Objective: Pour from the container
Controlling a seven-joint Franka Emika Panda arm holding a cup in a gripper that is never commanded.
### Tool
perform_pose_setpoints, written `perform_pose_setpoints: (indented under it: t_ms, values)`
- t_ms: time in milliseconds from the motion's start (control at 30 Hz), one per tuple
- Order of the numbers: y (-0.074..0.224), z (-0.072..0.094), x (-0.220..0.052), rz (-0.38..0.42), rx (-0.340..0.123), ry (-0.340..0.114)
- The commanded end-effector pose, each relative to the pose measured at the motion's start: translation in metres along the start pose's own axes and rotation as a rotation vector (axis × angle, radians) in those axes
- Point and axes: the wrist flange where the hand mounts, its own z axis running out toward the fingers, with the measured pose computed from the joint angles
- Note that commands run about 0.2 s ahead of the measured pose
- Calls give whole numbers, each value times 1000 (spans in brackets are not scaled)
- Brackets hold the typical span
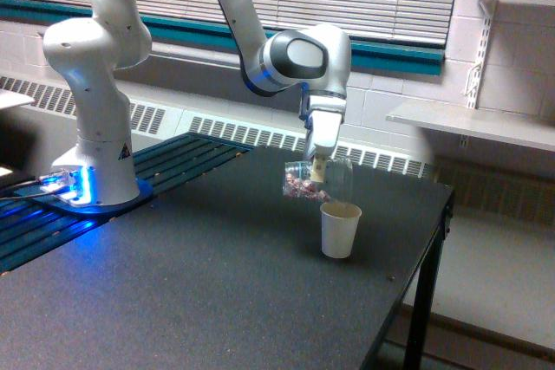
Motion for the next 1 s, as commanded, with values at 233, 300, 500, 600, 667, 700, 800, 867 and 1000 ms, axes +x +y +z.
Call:
perform_pose_setpoints:
  t_ms: [233,300,500,600,667,700,800,867,1000]
  values:
    - [-12,5,0,-56,-28,4]
    - [-9,5,3,-51,-33,6]
    - [2,6,9,-39,-45,13]
    - [8,7,12,-27,-53,12]
    - [11,8,13,-22,-57,11]
    - [12,8,13,-21,-60,10]
    - [13,8,15,-22,-64,9]
    - [13,8,17,-26,-67,10]
    - [8,5,20,-52,-70,19]
